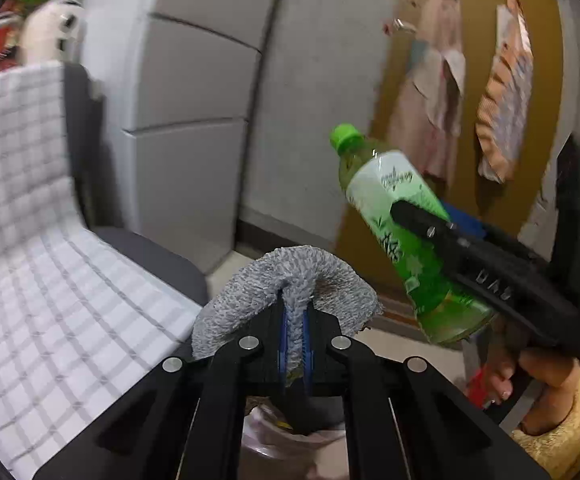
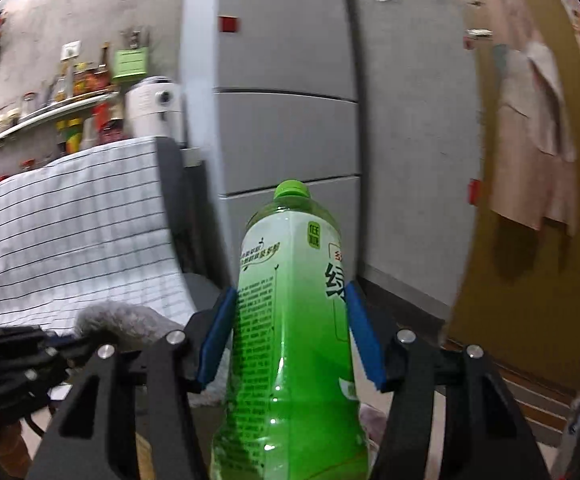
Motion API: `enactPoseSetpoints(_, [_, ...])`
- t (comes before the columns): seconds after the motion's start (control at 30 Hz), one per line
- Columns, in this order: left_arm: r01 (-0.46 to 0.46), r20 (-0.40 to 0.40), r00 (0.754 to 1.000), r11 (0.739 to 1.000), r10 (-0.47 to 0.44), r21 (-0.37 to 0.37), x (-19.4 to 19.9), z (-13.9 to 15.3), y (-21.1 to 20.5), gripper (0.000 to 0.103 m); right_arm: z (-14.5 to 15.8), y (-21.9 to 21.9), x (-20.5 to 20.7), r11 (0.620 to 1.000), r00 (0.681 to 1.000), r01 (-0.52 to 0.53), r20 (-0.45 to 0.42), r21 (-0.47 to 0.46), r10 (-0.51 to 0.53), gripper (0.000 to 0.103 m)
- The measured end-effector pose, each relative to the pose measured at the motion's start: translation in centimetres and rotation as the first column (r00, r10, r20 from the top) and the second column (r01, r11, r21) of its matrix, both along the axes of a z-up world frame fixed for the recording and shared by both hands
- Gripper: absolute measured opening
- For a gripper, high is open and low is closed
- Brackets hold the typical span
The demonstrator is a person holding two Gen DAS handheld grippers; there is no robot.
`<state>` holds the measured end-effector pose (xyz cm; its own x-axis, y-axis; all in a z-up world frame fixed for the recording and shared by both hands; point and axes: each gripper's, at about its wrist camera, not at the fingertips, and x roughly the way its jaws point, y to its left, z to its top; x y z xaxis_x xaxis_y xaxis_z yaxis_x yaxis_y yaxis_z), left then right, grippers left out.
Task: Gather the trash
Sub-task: 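Carry rag and green bottle to the pink bin and open both grippers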
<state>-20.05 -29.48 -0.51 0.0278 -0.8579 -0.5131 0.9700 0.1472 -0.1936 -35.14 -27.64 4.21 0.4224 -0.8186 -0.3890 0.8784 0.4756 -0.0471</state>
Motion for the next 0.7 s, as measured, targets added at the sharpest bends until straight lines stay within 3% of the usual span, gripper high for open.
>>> enactPoseSetpoints(0.13, [0.067, -0.055, 0.996, 0.996, -0.063, 0.067, -1.3, -3.1, -3.4, 0.006, -1.2, -0.7, -2.9, 0.997, 0.997, 0.077, -0.008, 0.02, -0.076, 0.055])
enactPoseSetpoints(0.3, [0.13, -0.049, 0.991, 0.982, -0.124, 0.141, -3.3, -6.2, -7.4, 0.006, -2.8, -1.8, -5.1, 0.99, 0.992, 0.126, 0.003, 0.068, -0.127, 0.056])
enactPoseSetpoints(0.4, [0.131, -0.047, 0.991, 0.979, -0.125, 0.154, -3.8, -6.9, -8.5, 0.012, -3.4, -2.1, -6.2, 0.986, 0.989, 0.151, -0.002, 0.069, -0.151, 0.056])
enactPoseSetpoints(0.47, [0.121, -0.037, 0.992, 0.98, -0.117, 0.16, -3.6, -7.1, -9.0, 0.027, -3.9, -2.3, -6.9, 0.984, 0.986, 0.167, -0.008, 0.064, -0.167, 0.056])
enactPoseSetpoints(0.5, [0.111, -0.036, 0.994, 0.981, -0.106, 0.162, -3.5, -7.3, -9.3, 0.042, -4.1, -2.5, -7.2, 0.983, 0.985, 0.171, -0.008, 0.066, -0.17, 0.056])
enactPoseSetpoints(0.53, [0.108, -0.043, 0.994, 0.982, -0.103, 0.158, -3.4, -7.3, -9.4, 0.049, -4.4, -2.7, -7.5, 0.982, 0.984, 0.176, -0.006, 0.074, -0.176, 0.056])
enactPoseSetpoints(0.7, [0.075, -0.055, 0.996, 0.984, -0.067, 0.163, -2.1, -7.1, -9.6, 0.05, -5.6, -3.6, -7.9, 0.977, 0.983, 0.185, -0.009, 0.109, -0.185, 0.056])
